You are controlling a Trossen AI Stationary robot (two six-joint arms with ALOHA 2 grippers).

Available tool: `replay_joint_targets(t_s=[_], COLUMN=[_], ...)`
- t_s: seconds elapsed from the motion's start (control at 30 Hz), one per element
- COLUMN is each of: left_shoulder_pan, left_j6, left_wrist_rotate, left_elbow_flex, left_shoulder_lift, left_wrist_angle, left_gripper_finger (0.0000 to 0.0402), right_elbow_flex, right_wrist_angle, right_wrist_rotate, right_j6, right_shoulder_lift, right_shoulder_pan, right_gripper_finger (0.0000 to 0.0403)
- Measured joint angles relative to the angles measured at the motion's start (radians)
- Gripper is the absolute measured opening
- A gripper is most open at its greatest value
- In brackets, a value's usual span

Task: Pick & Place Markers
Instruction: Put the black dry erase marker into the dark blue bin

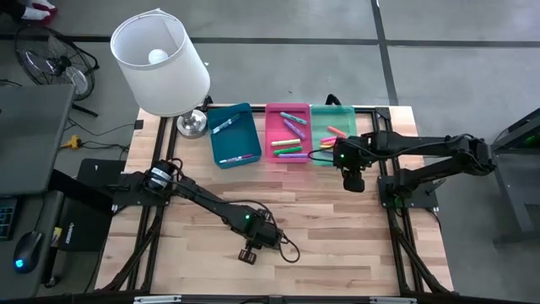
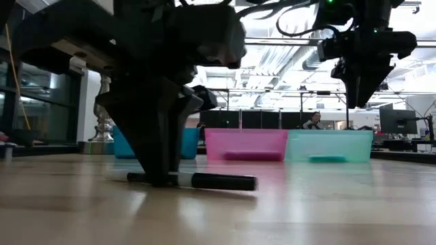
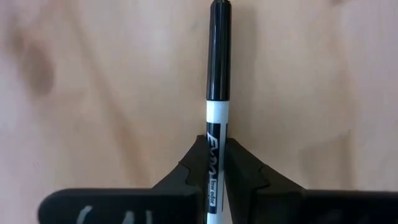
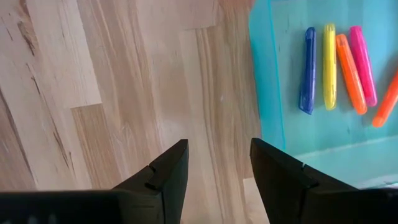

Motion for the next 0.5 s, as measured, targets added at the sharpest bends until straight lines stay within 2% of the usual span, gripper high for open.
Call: replay_joint_targets(t_s=[0.1, 0.3, 0.5], left_shoulder_pan=[0.018, 0.05, 0.078], left_j6=[-0.005, -0.061, -0.106], left_wrist_rotate=[-0.037, -0.195, -0.281], left_elbow_flex=[-0.006, -0.007, -0.005], left_shoulder_lift=[-0.033, -0.093, -0.117], left_wrist_angle=[-0.059, -0.2, -0.269], left_gripper_finger=[0.0021, 0.0019, 0.0019], right_elbow_flex=[-0.025, -0.141, -0.12], right_wrist_angle=[0.027, 0.132, 0.138], right_wrist_rotate=[0.001, 0.0, 0.054], right_j6=[0.003, 0.033, 0.067], right_shoulder_lift=[0.0, 0.0, 0.014], right_shoulder_pan=[0.022, 0.067, 0.128], right_gripper_finger=[0.0161, 0.0161, 0.0161])
